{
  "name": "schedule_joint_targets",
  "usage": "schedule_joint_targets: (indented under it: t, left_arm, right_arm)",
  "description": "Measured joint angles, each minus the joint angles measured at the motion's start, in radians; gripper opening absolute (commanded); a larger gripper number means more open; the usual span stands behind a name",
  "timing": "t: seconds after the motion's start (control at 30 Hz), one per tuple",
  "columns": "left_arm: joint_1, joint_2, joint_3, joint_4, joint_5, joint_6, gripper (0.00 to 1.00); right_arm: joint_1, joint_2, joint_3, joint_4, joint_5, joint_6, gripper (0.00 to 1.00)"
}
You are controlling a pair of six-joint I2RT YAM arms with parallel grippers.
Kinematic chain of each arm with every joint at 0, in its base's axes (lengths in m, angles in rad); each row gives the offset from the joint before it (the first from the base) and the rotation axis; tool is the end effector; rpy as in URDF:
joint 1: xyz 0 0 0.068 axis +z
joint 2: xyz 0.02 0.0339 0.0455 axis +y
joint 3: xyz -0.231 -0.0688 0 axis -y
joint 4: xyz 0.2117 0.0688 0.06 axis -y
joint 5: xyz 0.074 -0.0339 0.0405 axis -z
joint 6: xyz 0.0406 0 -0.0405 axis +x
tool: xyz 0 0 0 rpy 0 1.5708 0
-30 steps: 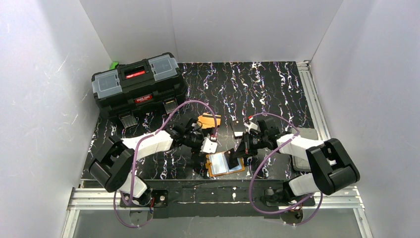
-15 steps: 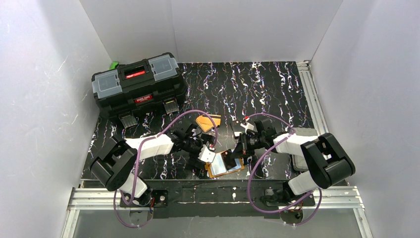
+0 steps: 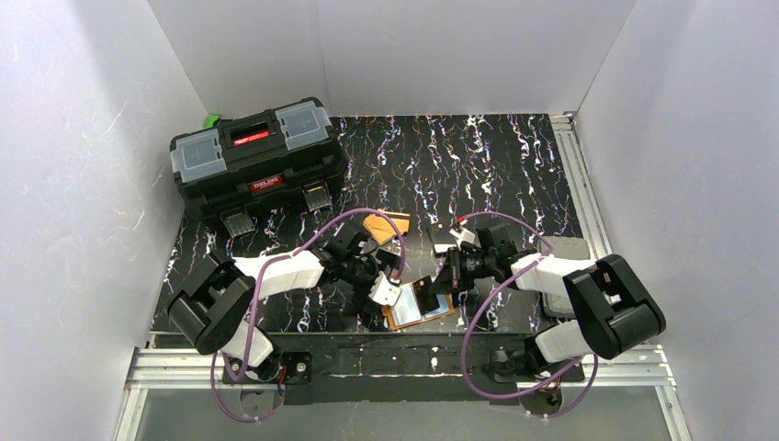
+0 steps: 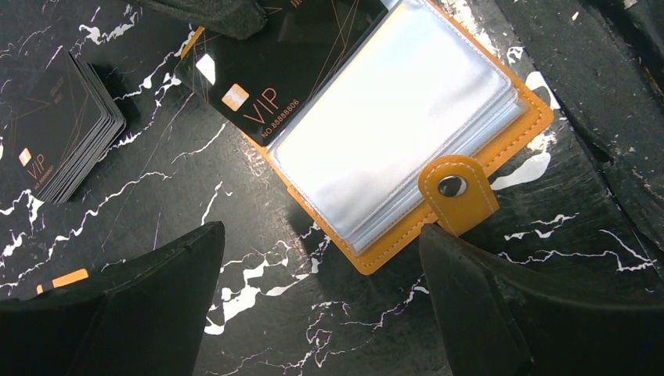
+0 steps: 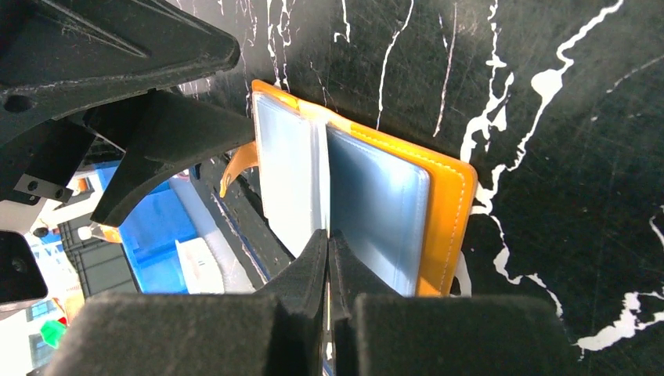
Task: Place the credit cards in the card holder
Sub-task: Insert the credit card into the card holder.
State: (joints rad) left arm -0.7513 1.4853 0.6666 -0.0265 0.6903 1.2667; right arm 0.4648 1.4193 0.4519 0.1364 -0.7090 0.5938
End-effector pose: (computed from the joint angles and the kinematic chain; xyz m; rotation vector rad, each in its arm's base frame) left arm 0.1713 -0.1954 0.1513 2.0420 0.9270 -0.5575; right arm 0.1896 0.1246 0.1242 -0.2002 2.5599 1.3096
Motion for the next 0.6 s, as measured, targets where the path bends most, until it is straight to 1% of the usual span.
schedule_joint_targets:
  t: [0.27,0.4,0.6]
  left_arm:
    - [-0.006,0.000,0.000,0.000,-0.003,0.000,0.93]
    - [-0.011,0.001,0.000,0.001,-0.005,-0.006,0.93]
    - [-0.012,0.003,0.000,0.005,-0.004,-0.013,0.92]
  right_arm:
    - [-0.001,0.003,-0.024,0.077,-0.001,0.042,0.01]
    - [-0.022,0.002,-0.039,0.119,-0.005,0.062,0.01]
    - [-0.061,-0.019,-0.071,0.137,-0.008,0.074,0.01]
